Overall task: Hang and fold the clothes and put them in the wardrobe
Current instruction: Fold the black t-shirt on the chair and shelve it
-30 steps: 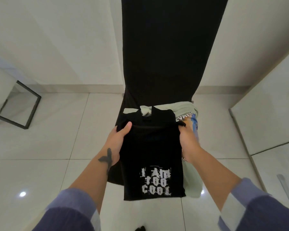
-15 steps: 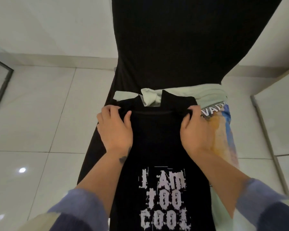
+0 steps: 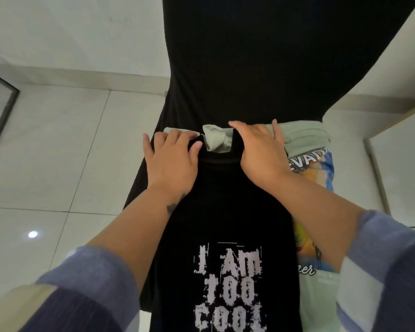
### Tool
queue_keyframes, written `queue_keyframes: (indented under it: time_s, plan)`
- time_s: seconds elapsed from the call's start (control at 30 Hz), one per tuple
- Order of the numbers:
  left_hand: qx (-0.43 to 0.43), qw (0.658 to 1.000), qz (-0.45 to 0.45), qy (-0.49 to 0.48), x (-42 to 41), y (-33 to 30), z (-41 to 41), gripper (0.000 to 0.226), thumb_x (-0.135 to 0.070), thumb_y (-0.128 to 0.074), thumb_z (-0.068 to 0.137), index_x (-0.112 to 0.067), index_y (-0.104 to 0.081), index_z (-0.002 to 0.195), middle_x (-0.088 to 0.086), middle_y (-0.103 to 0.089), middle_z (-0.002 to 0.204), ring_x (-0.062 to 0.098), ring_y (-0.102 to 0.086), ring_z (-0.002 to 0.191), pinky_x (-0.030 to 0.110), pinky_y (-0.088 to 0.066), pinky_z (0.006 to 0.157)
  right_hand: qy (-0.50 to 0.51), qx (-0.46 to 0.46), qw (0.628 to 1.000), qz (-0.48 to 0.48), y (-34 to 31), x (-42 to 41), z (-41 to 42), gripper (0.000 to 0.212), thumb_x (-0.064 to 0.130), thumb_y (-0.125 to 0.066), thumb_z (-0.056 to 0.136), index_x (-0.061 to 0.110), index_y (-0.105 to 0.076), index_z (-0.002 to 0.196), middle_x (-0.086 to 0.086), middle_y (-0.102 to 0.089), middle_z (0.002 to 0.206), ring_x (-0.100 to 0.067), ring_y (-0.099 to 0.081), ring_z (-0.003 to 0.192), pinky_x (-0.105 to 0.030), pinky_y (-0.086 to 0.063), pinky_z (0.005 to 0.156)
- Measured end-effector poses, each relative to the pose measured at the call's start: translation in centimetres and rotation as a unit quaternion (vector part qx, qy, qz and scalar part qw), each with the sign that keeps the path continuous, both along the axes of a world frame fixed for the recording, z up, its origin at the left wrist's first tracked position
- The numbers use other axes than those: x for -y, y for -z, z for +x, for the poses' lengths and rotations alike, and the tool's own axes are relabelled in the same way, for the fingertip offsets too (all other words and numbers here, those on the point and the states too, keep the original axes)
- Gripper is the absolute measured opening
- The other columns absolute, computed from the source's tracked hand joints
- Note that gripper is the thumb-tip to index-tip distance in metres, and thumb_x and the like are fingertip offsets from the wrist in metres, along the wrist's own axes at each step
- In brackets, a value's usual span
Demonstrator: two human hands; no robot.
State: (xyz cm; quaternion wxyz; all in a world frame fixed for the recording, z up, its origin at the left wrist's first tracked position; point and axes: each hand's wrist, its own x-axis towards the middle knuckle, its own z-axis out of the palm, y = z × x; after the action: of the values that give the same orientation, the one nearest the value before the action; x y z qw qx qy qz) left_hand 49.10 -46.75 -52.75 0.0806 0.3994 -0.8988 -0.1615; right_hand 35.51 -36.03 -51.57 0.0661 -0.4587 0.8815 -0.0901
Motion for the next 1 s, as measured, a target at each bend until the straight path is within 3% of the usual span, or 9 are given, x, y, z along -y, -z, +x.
queue_keyframes:
  time_s: [0.07, 0.17, 0.3, 0.4, 0.53, 0.6, 0.7, 0.87, 1.0]
  plan:
    - [0.017, 1.000, 0.016, -0.013, 0.4, -0.3, -0.3, 0.035, -0.039, -0.041, 0.097, -0.029, -0.051, 0.128, -0.004, -0.051, 0.130, 0.023, -0.033, 0.128, 0.046, -0.011, 0.116, 0.007, -0.045, 0.999, -0.010, -0.3, -0.1, -0.3, 0.046, 0.009, -0.053, 0.088, 0.025, -0.048, 0.131, 0.004, -0.057, 0.120, -0.019, -0.046, 0.120, -0.045, -0.005, 0.118]
    - [-0.039, 0.999, -0.016, -0.014, 0.2, -1.1, -0.1, 0.023, -0.036, -0.053, 0.092, -0.031, -0.063, 0.113, -0.006, -0.056, 0.116, 0.021, -0.039, 0.115, 0.037, -0.024, 0.104, 0.009, -0.069, 0.995, -0.072, -0.6, -0.7, -0.3, 0.023, 0.016, -0.057, 0.089, 0.025, -0.065, 0.109, 0.002, -0.058, 0.105, -0.022, -0.051, 0.106, -0.040, -0.027, 0.105]
    - [-0.180, 0.983, -0.025, 0.008, -0.1, -2.6, -0.8, 0.014, -0.031, -0.063, 0.087, -0.029, -0.071, 0.099, -0.011, -0.048, 0.092, 0.013, -0.044, 0.091, 0.031, -0.036, 0.083, 0.027, 0.031, 0.984, -0.172, -2.0, 0.0, -0.8, 0.018, 0.020, -0.064, 0.085, 0.032, -0.071, 0.096, 0.011, -0.047, 0.084, -0.012, -0.046, 0.089, -0.033, -0.038, 0.080]
    - [-0.184, 0.980, 0.019, 0.073, -0.6, -3.1, -1.8, 0.017, -0.031, -0.059, 0.090, -0.028, -0.068, 0.105, -0.011, -0.052, 0.084, 0.011, -0.052, 0.082, 0.034, -0.048, 0.076, 0.008, 0.116, 0.978, -0.174, -2.5, 0.6, -0.8, 0.020, 0.018, -0.062, 0.087, 0.031, -0.070, 0.101, 0.017, -0.049, 0.071, -0.005, -0.050, 0.073, -0.027, -0.046, 0.075]
    - [-0.082, 0.993, 0.074, 0.045, -1.3, -1.5, -1.0, 0.034, -0.039, -0.040, 0.098, -0.028, -0.047, 0.129, -0.005, -0.058, 0.118, 0.016, -0.057, 0.102, 0.042, -0.049, 0.088, 0.017, 0.157, 0.985, -0.073, -1.4, -0.4, 0.3, 0.034, 0.029, -0.046, 0.096, 0.031, -0.047, 0.130, 0.006, -0.066, 0.089, -0.014, -0.062, 0.081, -0.039, -0.051, 0.080]
    - [-0.097, 0.990, 0.096, 0.044, -1.4, -1.1, -0.1, 0.037, -0.042, -0.040, 0.097, -0.024, -0.045, 0.129, -0.004, -0.055, 0.125, 0.015, -0.053, 0.112, 0.041, -0.045, 0.095, 0.013, 0.124, 0.991, -0.050, -1.2, -1.1, 0.5, 0.035, 0.033, -0.044, 0.096, 0.029, -0.045, 0.131, 0.004, -0.066, 0.098, -0.017, -0.061, 0.092, -0.040, -0.046, 0.087]
    - [-0.097, 0.989, 0.085, 0.069, -1.2, -1.0, 1.1, 0.028, -0.043, -0.048, 0.093, -0.021, -0.053, 0.111, -0.006, -0.056, 0.108, 0.012, -0.052, 0.101, 0.034, -0.045, 0.088, -0.021, 0.040, 0.999, -0.010, -1.0, -2.3, 0.5, 0.030, 0.033, -0.043, 0.094, 0.024, -0.056, 0.119, 0.004, -0.060, 0.110, -0.018, -0.053, 0.106, -0.038, -0.039, 0.091]
    - [-0.142, 0.983, 0.116, -0.004, -1.1, -2.1, 1.8, 0.015, -0.030, -0.035, 0.100, -0.022, -0.036, 0.087, -0.007, -0.044, 0.062, 0.012, -0.042, 0.055, 0.025, -0.031, 0.049, -0.016, -0.003, 0.999, -0.048, -1.7, -3.3, 0.0, 0.018, 0.017, -0.038, 0.098, 0.014, -0.054, 0.106, -0.002, -0.059, 0.087, -0.023, -0.056, 0.072, -0.033, -0.040, 0.060]
    - [-0.089, 0.994, 0.065, -0.007, -0.6, -1.5, 0.7, 0.018, -0.035, -0.034, 0.100, -0.021, -0.039, 0.090, -0.004, -0.052, 0.073, 0.015, -0.047, 0.064, 0.027, -0.035, 0.055, -0.029, -0.086, 0.996, -0.025, -0.8, -2.7, -0.5, 0.013, 0.014, -0.047, 0.093, 0.012, -0.059, 0.099, -0.008, -0.058, 0.086, -0.029, -0.058, 0.078, -0.035, -0.033, 0.064]
